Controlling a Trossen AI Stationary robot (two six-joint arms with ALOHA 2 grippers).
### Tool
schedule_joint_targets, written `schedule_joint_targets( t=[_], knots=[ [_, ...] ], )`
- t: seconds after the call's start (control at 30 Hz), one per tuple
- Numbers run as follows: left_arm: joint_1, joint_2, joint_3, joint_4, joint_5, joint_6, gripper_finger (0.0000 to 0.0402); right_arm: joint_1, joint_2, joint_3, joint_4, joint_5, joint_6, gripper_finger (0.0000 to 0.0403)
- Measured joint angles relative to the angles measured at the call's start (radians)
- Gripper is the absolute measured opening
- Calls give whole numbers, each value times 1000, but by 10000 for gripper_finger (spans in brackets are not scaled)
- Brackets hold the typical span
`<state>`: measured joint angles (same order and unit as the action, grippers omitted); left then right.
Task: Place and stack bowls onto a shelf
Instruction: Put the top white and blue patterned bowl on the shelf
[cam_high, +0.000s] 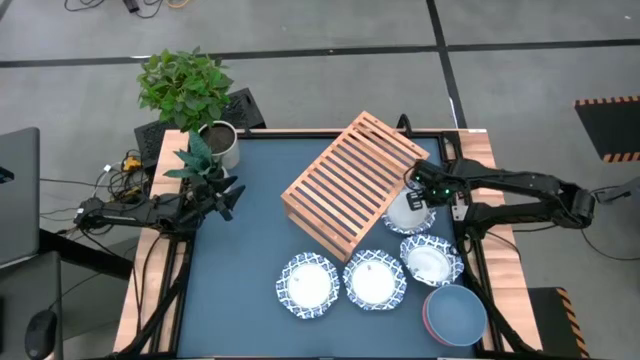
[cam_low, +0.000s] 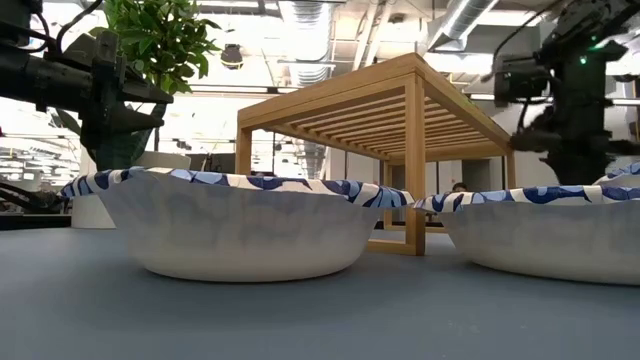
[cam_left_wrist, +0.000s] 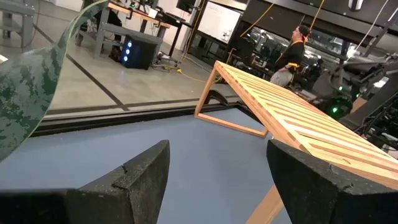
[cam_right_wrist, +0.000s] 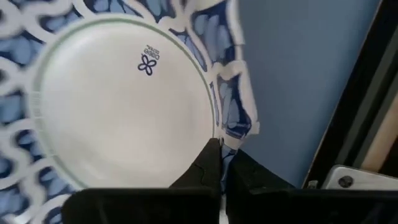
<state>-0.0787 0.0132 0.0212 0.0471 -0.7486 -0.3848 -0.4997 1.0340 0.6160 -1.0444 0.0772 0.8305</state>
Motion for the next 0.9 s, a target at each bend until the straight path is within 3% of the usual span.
schedule_joint_targets(
  t=[0.9],
  knots=[
    [0,0,0,0,0,0,253,2,-4,347,-529,29,-25,25]
  ],
)
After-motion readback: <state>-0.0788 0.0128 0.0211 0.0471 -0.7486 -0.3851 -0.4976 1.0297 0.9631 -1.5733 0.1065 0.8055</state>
